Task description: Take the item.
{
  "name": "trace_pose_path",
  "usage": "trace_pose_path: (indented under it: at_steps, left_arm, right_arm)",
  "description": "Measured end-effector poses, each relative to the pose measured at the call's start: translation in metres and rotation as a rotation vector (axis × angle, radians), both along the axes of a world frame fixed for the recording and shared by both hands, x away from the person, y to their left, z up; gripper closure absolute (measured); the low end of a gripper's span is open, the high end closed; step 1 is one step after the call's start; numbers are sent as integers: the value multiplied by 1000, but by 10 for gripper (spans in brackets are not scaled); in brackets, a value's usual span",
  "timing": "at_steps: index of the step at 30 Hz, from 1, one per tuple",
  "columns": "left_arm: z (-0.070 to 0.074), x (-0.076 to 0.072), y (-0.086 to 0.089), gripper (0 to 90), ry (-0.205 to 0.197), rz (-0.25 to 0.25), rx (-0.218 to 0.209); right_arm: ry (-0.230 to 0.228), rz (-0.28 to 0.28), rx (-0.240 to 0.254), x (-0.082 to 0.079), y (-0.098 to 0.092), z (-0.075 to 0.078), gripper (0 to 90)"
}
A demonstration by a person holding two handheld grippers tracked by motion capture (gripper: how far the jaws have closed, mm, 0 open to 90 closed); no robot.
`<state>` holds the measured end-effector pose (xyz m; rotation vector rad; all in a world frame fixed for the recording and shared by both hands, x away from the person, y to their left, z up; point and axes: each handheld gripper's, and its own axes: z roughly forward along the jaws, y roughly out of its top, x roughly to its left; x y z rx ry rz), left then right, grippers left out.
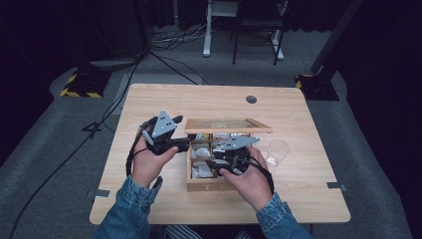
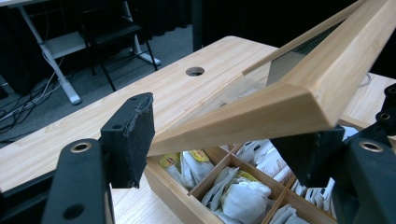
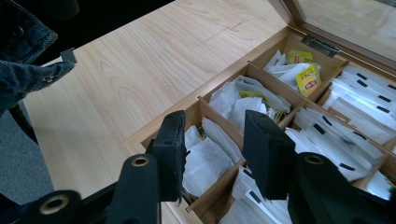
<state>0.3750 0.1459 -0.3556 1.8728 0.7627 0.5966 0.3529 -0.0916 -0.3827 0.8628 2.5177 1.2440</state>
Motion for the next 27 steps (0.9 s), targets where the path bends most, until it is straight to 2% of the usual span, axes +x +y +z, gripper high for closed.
trace_pose_path:
  at_steps: [10,21,27]
  left_arm:
    - [-2,-1,-1,322,-5,-1,2]
    - [-2,-1,-1,322,-7,1,5]
    - [-2,-1,-1,322,-6,0,2]
  right_arm:
    - [38,41,-30,3,17,-18,618]
    - [75,98,-70,-3,31,-31,617]
    - [62,98,-103,-1,32,-36,624]
